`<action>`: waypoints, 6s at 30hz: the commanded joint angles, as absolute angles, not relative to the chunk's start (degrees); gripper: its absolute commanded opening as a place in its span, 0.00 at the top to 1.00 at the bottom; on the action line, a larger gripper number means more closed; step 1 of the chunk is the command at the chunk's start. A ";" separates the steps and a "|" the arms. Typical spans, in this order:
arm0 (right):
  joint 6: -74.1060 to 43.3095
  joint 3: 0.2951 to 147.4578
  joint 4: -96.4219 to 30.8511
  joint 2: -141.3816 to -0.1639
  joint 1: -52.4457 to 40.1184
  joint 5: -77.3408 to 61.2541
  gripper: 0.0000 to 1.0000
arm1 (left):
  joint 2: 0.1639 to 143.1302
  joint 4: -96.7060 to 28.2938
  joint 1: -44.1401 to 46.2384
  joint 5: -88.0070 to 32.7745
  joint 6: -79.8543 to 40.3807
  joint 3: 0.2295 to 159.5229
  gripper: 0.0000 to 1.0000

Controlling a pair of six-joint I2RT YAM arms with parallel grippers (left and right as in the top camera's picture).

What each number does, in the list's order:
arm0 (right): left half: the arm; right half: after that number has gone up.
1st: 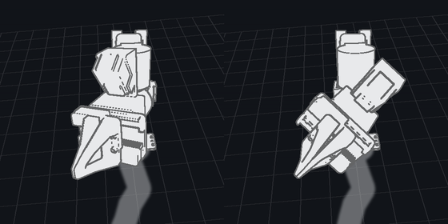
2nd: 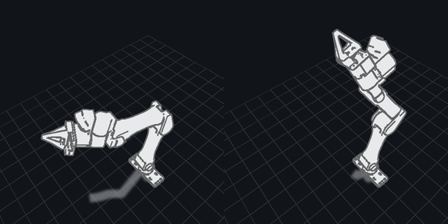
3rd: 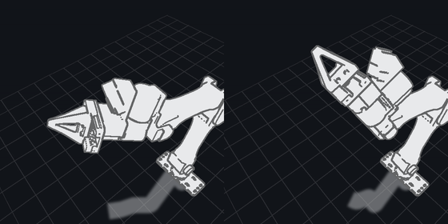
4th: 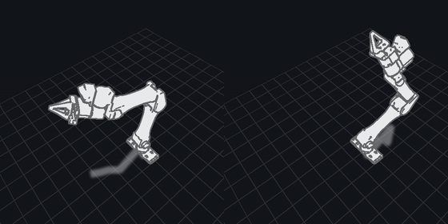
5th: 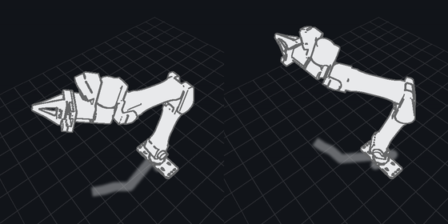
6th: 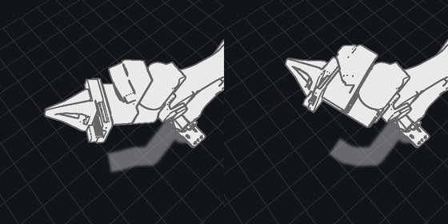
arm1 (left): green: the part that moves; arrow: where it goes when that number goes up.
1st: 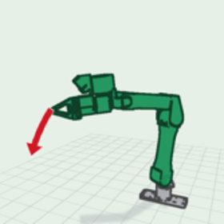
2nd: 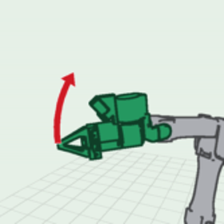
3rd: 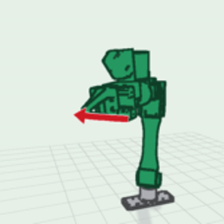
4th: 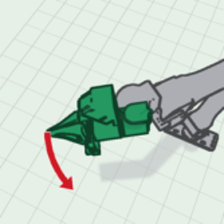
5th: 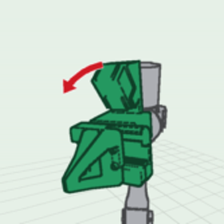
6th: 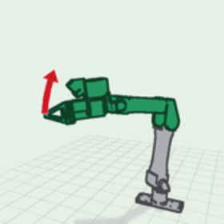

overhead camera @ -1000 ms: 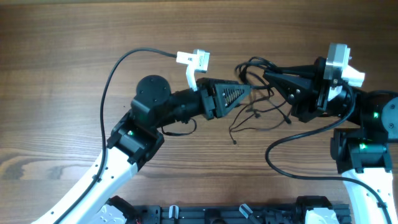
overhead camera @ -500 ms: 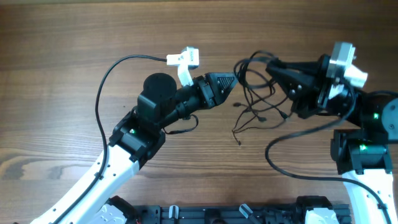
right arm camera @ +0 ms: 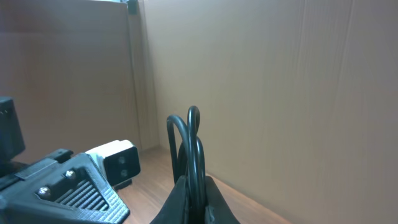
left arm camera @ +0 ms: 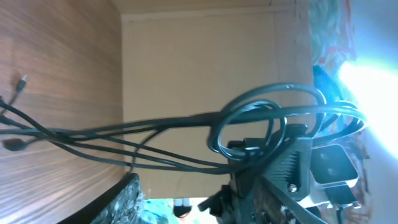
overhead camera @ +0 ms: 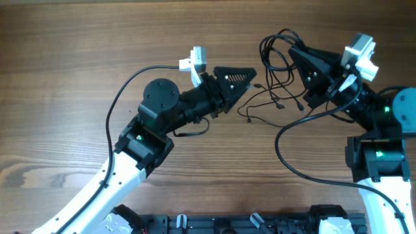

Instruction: Untangle cables

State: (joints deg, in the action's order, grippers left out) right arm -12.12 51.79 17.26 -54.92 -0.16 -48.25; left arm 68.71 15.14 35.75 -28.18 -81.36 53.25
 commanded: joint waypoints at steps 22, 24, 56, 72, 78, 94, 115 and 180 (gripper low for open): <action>-10.55 52.12 16.19 -54.59 -5.54 -59.86 0.96 | 71.81 19.07 42.44 -14.87 -84.66 53.32 0.64; -10.68 52.12 16.16 -54.96 -6.07 -59.88 0.96 | 71.81 19.07 42.44 -14.87 -84.62 53.32 0.75; 70.74 52.12 -23.24 -54.89 -3.36 -45.80 0.23 | 71.79 8.03 38.02 -18.61 -16.67 53.32 0.96; 74.96 52.12 -22.15 -54.92 -3.36 -49.32 0.51 | 71.79 9.13 38.02 -32.16 -16.69 53.32 0.96; 74.76 52.12 -23.73 -54.92 -3.36 -49.30 0.96 | 71.79 8.75 37.95 -28.18 -17.23 53.32 0.96; 13.13 52.12 -5.28 -49.10 -3.29 -10.81 0.96 | 71.79 -19.03 29.76 8.62 -57.54 53.32 0.96; 65.01 52.12 -30.09 -49.17 -3.31 -46.52 0.32 | 71.24 0.05 27.57 -43.46 -9.23 53.32 0.96; 54.54 52.07 -30.87 -47.16 -3.29 -31.79 0.05 | 71.13 2.35 29.61 -41.15 -15.77 53.32 0.96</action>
State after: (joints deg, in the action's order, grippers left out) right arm 43.72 51.37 -29.65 -47.03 -3.38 -23.20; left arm 71.57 0.84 29.82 -36.62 -17.76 53.34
